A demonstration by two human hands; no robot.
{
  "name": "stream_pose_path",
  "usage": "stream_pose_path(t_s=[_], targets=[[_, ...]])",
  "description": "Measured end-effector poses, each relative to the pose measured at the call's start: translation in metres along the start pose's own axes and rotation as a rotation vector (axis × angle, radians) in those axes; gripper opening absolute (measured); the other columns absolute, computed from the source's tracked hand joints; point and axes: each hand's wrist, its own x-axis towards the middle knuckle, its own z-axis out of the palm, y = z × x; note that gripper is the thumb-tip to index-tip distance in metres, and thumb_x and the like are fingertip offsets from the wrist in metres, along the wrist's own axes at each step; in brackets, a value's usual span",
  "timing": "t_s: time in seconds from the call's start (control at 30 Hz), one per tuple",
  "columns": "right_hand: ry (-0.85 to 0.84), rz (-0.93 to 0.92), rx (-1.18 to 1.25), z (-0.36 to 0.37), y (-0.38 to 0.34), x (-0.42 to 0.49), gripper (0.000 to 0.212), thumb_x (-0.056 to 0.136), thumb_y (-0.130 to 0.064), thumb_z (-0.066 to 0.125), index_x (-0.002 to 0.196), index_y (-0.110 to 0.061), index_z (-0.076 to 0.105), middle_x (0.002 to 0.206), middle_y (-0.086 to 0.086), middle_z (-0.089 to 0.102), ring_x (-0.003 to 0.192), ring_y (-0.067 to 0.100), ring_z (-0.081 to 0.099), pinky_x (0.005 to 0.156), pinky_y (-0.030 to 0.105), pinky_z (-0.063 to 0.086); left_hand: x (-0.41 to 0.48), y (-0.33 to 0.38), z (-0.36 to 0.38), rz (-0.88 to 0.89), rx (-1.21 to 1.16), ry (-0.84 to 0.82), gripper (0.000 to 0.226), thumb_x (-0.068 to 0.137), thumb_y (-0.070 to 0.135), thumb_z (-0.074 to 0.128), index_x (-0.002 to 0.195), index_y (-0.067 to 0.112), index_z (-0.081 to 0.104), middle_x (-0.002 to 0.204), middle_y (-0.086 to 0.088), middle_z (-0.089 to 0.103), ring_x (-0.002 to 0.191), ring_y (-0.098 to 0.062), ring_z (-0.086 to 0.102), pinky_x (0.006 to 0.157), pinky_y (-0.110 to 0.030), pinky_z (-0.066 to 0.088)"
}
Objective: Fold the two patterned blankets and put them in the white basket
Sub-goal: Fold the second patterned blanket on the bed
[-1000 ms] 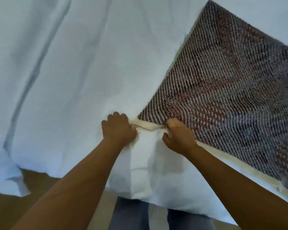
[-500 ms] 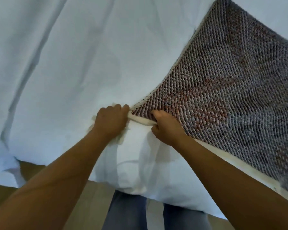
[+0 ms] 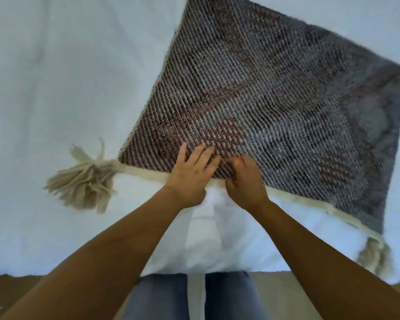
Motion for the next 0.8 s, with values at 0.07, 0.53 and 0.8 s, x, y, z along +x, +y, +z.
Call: stream_pose_path(t_s=[0.07, 0.53, 0.8], targets=[[0.061, 0.113, -0.055, -0.018, 0.045, -0.025, 0.039, 0.063, 0.004, 0.062, 0.102, 0.003, 0.059, 0.098, 0.023, 0.056, 0.09, 0.04, 0.053, 0.08, 0.043, 0.046, 0.02, 0.037, 0.005, 0.081, 0.023, -0.069, 0.073, 0.087, 0.03, 0.052, 0.147, 0.015, 0.013, 0.153, -0.011, 0.016, 0.142, -0.028, 0.009, 0.113, -0.054, -0.002], [-0.066, 0.115, -0.408, -0.074, 0.22, -0.06, 0.028, 0.081, -0.001, 0.054, 0.109, -0.004, 0.056, 0.106, 0.016, 0.056, 0.098, 0.035, 0.052, 0.066, 0.039, 0.045, 0.117, 0.166, 0.019, 0.011, 0.137, -0.236, 0.056, 0.097, 0.009, 0.027, 0.147, 0.003, 0.002, 0.155, -0.015, 0.013, 0.14, -0.032, 0.02, 0.109, -0.044, 0.032], [-0.306, 0.155, -0.362, -0.066, 0.238, -0.086, 0.061, 0.077, -0.041, 0.061, 0.125, -0.013, 0.035, 0.122, 0.01, 0.044, 0.113, 0.03, 0.042, 0.091, 0.041, 0.037, 0.08, 0.198, 0.034, -0.088, 0.094, -0.367, 0.07, 0.096, 0.026, 0.032, 0.146, 0.011, -0.016, 0.157, -0.013, -0.012, 0.144, -0.028, -0.01, 0.113, -0.052, -0.005]])
